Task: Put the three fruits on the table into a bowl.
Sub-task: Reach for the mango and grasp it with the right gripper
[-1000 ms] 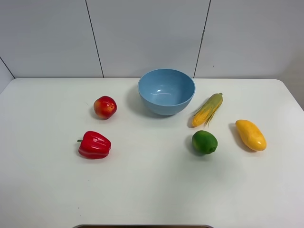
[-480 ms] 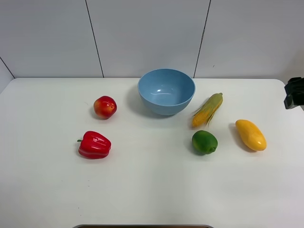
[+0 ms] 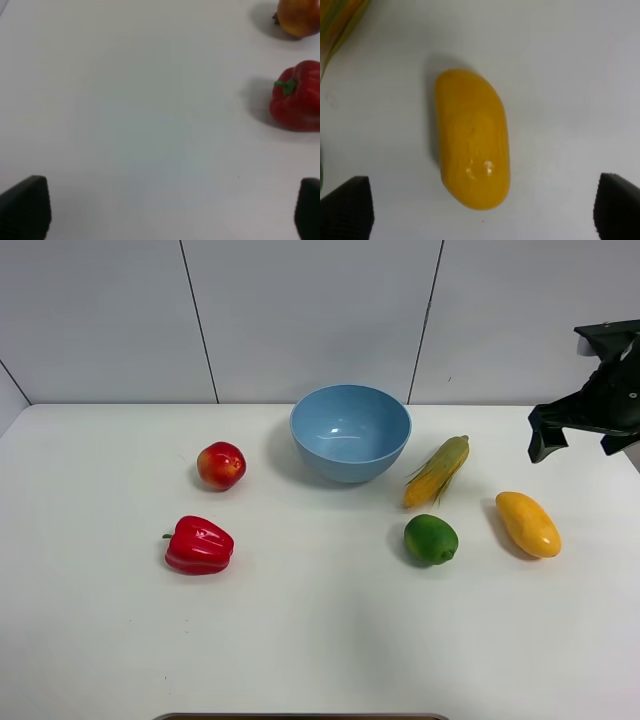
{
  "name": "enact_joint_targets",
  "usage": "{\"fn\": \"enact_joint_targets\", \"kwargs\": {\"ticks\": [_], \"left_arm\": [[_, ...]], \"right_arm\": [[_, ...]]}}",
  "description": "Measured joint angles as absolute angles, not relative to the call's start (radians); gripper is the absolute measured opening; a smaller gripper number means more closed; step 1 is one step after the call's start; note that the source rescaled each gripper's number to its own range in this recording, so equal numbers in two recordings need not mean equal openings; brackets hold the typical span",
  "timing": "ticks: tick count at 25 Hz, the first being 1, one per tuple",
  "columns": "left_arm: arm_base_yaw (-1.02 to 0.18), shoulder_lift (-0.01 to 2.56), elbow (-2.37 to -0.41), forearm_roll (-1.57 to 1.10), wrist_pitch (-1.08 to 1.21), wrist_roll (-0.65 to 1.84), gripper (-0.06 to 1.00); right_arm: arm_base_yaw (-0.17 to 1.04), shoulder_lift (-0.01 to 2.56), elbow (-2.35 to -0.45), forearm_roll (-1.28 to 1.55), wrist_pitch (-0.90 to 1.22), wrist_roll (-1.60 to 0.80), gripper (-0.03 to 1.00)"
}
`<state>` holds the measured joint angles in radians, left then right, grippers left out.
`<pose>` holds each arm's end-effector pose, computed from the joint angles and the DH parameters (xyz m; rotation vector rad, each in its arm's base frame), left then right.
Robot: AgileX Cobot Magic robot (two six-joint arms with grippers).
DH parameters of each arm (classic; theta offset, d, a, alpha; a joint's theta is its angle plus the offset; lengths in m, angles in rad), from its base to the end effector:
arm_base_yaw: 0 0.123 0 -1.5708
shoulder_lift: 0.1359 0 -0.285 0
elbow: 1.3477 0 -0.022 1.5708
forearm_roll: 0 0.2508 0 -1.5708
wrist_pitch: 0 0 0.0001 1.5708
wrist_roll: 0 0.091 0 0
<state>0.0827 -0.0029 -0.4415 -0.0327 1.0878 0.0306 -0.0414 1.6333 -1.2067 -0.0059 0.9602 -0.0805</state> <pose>0.0000 -0.0026 0.2588 -0.0544 2.1259 0.0272 0.3240 -0.0139 0.2520 -0.0600 2.8704 -0.0315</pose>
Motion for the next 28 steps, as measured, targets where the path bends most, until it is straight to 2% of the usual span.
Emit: {"fn": "enact_joint_targets", "kwargs": {"ticks": [28], "left_arm": [[0.083, -0.003, -0.442, -0.033, 1.088, 0.031, 1.0]], "right_arm": [[-0.041, 2.0, -1.225, 0.03, 0.926, -0.102, 0.7]]}}
